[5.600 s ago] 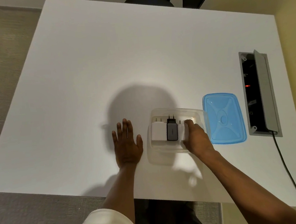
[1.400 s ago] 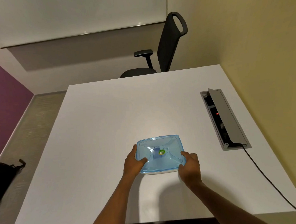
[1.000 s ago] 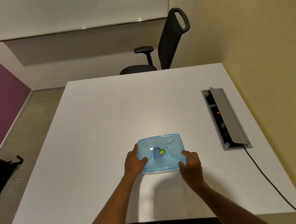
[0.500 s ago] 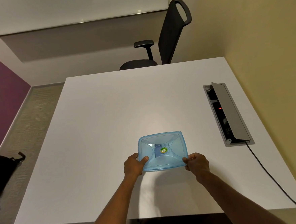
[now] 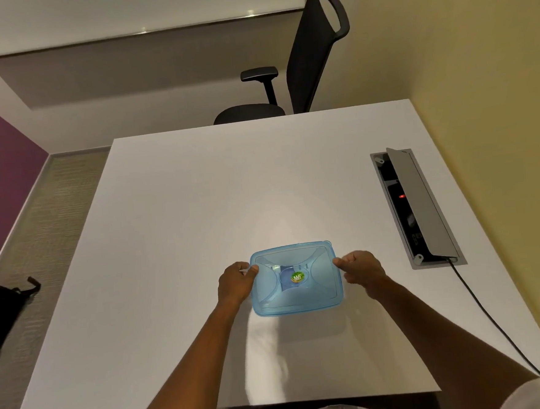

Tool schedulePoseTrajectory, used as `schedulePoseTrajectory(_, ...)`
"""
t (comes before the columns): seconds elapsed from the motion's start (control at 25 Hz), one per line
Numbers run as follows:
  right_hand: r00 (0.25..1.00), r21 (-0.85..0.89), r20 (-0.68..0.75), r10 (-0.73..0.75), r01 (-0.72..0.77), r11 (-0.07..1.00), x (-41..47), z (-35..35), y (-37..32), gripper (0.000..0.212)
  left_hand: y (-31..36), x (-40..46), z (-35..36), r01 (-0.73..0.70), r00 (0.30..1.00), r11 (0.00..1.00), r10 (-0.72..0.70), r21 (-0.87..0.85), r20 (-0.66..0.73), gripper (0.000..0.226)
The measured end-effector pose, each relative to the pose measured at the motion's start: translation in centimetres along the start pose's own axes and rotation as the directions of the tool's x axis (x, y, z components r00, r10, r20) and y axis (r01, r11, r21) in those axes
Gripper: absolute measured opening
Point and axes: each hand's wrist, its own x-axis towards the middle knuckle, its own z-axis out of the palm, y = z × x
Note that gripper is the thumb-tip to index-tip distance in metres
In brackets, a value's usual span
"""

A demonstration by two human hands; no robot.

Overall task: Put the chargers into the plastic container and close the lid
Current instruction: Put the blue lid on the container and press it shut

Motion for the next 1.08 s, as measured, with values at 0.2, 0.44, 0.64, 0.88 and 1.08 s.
schedulePoseTrajectory(0.2,0.998,-0.073,-0.025,-0.056,0.054,0.996,2.6,0.9,-2.5,0.036,1.9,2.2,-0.4,-0.015,1.0,1.0,0.014,0.024,0.012,0.026)
schedulePoseTrajectory(0.44,0.998,-0.074,-0.054,0.012,-0.016,0.997,4.3,1.6,-2.8,0.022,2.3,3.3,-0.2,0.002,1.0,0.999,-0.001,-0.043,0.029,0.02)
schedulePoseTrajectory(0.64,0.993,-0.08,-0.113,0.034,-0.043,0.996,5.0,1.9,-2.1,0.016,1.8,3.9,0.1,0.029,1.0,0.997,-0.028,-0.077,0.014,0.024)
schedulePoseTrajectory(0.88,0.989,-0.104,-0.147,-0.005,-0.01,0.995,5.4,2.4,-1.6,0.015,1.7,4.3,0.2,0.016,1.0,0.992,-0.013,-0.124,0.024,0.023)
schedulePoseTrajectory(1.08,0.989,-0.103,-0.145,-0.036,0.021,0.994,5.5,2.4,-1.3,0.016,1.9,3.5,0.4,-0.001,0.999,0.99,-0.004,-0.14,-0.036,0.022)
